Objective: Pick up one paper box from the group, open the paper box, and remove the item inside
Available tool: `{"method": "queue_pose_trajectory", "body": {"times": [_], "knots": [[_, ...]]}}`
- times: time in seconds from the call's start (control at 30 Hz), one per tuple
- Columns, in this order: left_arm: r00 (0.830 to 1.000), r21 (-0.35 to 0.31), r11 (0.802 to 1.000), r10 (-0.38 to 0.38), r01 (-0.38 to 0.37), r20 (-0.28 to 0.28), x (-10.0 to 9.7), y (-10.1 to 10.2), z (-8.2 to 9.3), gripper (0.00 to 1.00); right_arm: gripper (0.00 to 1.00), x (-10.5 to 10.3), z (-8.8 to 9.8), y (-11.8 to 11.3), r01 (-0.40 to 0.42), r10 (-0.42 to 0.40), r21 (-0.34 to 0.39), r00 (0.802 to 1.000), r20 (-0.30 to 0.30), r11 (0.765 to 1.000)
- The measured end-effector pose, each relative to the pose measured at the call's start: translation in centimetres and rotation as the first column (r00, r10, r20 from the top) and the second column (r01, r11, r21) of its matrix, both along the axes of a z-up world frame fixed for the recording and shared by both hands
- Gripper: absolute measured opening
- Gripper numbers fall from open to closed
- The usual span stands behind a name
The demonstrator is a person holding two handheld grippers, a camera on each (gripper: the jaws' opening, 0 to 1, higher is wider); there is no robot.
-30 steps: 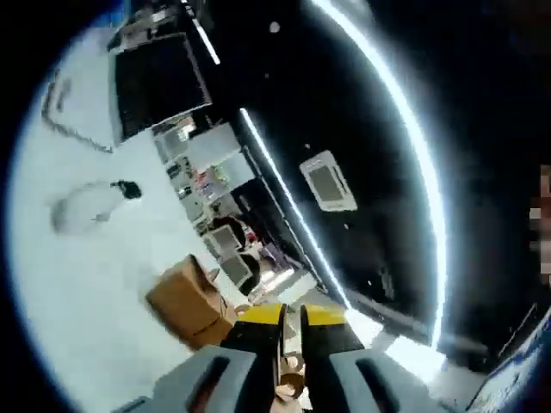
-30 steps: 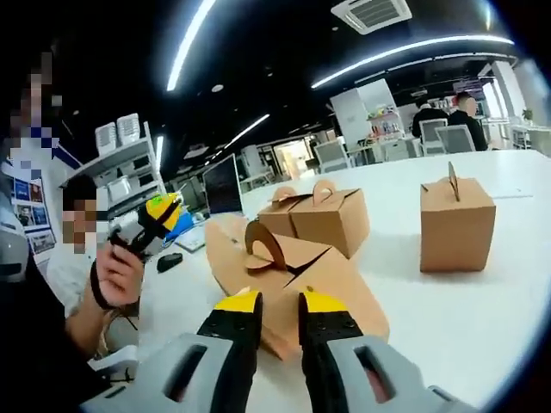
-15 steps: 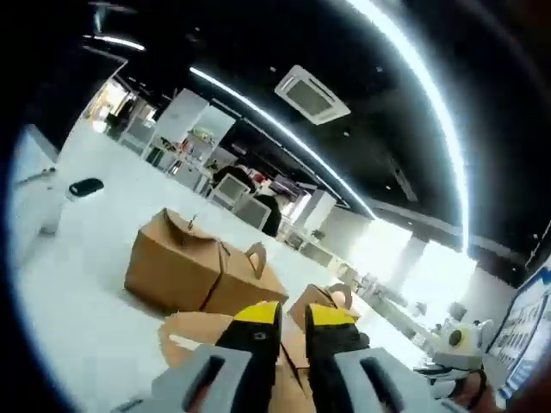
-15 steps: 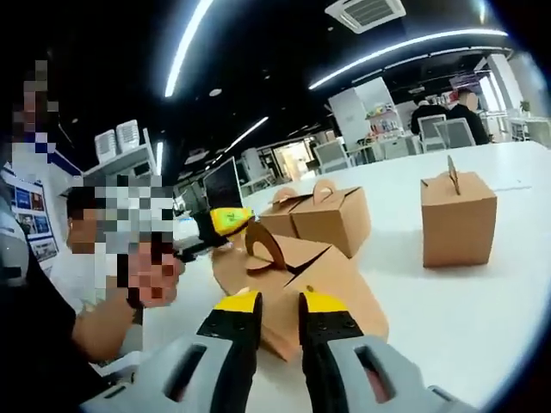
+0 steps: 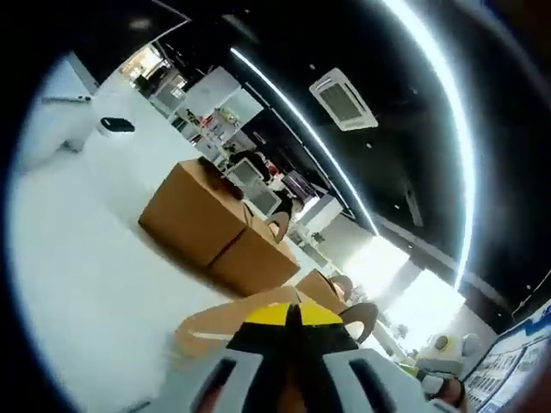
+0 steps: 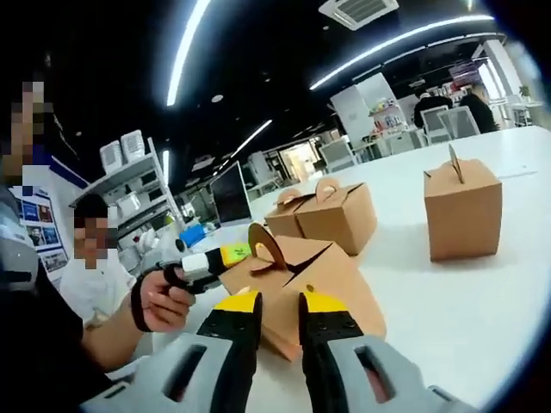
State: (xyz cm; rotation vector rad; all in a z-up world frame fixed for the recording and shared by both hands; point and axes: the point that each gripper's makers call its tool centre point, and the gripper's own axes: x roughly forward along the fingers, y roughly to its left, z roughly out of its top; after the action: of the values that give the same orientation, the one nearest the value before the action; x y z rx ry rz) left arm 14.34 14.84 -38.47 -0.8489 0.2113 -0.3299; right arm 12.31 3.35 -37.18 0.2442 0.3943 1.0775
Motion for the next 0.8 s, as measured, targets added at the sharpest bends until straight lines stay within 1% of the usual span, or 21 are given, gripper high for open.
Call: {"method": "queue_pose_trajectory", "body": {"times": [0.03,0.07,0.1,0.13,0.17,0.2,0.23,0.27,0.3,0.33,0.37,0.4,0.5,0.57,0.67,0.7,0.8], "knots": [[1.0,0.002,1.0,0.004,-0.004,0.0,-0.3,0.1,-0.2,0.04,0.19,-0.1,0.0,0.0,-0.002,0.002,-0.001,1.0,0.001,1.0],[1.0,-0.002,1.0,0.006,-0.007,-0.015,-0.6,0.2,-0.6,0.04,0.19,-0.2,-0.1,-0.1,-0.003,0.003,0.006,1.0,-0.005,1.0],[0.998,-0.006,1.0,-0.005,0.005,-0.062,-1.1,0.1,-1.6,0.04,0.19,-0.3,-0.1,-0.1,-0.003,0.003,0.016,1.0,-0.013,1.0],[0.996,-0.007,1.0,-0.018,0.017,-0.084,-1.4,-0.1,-2.2,0.04,0.19,-0.4,-0.1,-0.1,-0.002,0.003,0.024,1.0,-0.019,1.0],[0.993,-0.023,0.999,-0.037,0.035,-0.11,-2.0,-0.5,-2.7,0.04,0.19,-0.5,-0.2,-0.2,-0.002,0.003,0.029,1.0,-0.023,1.0],[0.991,-0.056,0.998,-0.05,0.043,-0.127,-2.3,-0.9,-3.4,0.04,0.19,-0.6,-0.2,-0.2,-0.002,0.003,0.034,1.0,-0.024,0.999],[0.99,-0.071,0.997,-0.047,0.038,-0.131,-2.6,-1.0,-3.8,0.04,0.19,-0.6,-0.2,-0.2,-0.002,0.003,0.038,1.0,-0.025,0.999],[0.991,-0.059,0.998,-0.042,0.035,-0.127,-3.5,-2.2,-3.7,0.04,0.19,-0.7,-0.1,-0.1,0.001,0.001,0.046,1.0,-0.03,0.999],[0.992,-0.051,0.998,-0.03,0.024,-0.12,-3.8,-2.3,-3.3,0.04,0.18,-0.7,-0.1,-0.1,0.003,-0.001,0.049,0.999,-0.034,0.999],[0.993,-0.031,0.999,-0.029,0.025,-0.111,-4.2,-3.1,-2.9,0.04,0.18,-0.7,-0.1,-0.1,0.004,-0.003,0.049,0.999,-0.033,0.999],[0.993,-0.028,0.999,-0.029,0.026,-0.113,-4.5,-3.5,-2.6,0.04,0.18,-0.7,-0.1,-0.2,0.007,-0.006,0.047,0.999,-0.035,0.999],[0.993,-0.024,0.999,-0.03,0.027,-0.117,-4.3,-3.0,-3.1,0.04,0.18,-0.8,0.0,-0.2,0.01,-0.008,0.044,0.999,-0.037,0.999],[0.994,0.022,0.999,-0.03,0.033,-0.105,-4.1,-2.6,-2.7,0.04,0.18,-0.9,0.0,-0.4,0.004,-0.003,0.019,1.0,-0.03,1.0],[0.995,0.11,0.993,-0.028,0.039,-0.098,-4.1,-2.0,-2.9,0.04,0.18,-1.4,0.0,-0.3,-0.018,0.018,0.009,1.0,-0.023,1.0],[0.995,0.147,0.989,-0.02,0.034,-0.097,-4.2,-1.8,-2.8,0.04,0.19,-1.7,0.0,-0.1,-0.026,0.027,0.002,0.999,-0.018,1.0],[0.995,0.146,0.989,-0.021,0.035,-0.096,-4.2,-1.5,-2.9,0.04,0.18,-1.6,0.0,-0.2,-0.021,0.021,0.001,1.0,-0.02,1.0],[0.997,0.156,0.988,0.013,-0.001,-0.078,-4.6,-0.3,-2.6,0.04,0.18,-1.2,0.0,-0.4,-0.019,0.019,0.002,0.999,-0.028,1.0]]}}
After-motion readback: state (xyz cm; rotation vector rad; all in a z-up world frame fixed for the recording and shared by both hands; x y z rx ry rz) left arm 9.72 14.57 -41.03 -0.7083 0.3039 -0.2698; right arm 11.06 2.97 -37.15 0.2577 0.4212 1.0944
